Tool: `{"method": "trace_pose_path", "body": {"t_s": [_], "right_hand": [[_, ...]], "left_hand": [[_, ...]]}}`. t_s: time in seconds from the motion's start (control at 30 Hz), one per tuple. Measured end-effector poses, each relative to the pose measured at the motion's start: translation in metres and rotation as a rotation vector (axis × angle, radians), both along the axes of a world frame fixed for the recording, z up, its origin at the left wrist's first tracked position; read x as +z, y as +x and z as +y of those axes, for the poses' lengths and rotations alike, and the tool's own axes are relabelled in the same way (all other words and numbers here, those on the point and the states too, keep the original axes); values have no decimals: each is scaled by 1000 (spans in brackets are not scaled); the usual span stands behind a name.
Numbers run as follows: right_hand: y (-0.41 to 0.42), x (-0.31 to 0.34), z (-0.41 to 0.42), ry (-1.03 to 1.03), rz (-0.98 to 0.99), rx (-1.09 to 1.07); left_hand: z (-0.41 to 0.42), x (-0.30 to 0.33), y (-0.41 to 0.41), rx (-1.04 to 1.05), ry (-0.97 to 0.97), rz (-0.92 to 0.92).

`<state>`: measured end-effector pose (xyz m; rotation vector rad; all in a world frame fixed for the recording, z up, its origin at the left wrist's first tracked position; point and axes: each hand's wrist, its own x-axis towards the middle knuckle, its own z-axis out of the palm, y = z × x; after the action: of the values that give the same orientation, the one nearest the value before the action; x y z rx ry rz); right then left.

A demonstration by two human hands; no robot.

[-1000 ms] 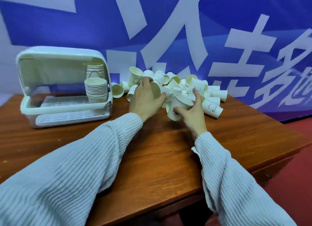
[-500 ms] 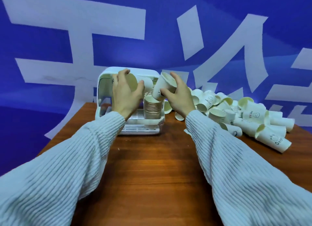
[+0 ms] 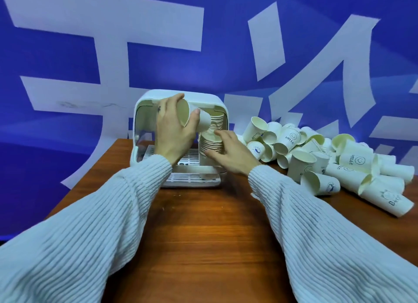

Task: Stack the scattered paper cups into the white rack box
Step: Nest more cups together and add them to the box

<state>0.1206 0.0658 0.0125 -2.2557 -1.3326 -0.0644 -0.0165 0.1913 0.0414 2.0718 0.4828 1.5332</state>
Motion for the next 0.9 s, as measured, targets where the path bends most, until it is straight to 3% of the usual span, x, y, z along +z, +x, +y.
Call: {"method": "trace_pose_path", "body": {"t_s": [0.2,0.43,0.67,0.9], "right_hand": [[-4,-26,1,329,369,-7],[0,-37,-10,410,638,42],[4,-45,-26,423,540,45],[17,-54,-104,502,271,-258]], "left_hand": [[-3,-3,30,-132,277,313],[-9,-3,41,-75,353,367],[-5,-24,46,-2,490,655],[-25,-27,61,44,510,763]]}}
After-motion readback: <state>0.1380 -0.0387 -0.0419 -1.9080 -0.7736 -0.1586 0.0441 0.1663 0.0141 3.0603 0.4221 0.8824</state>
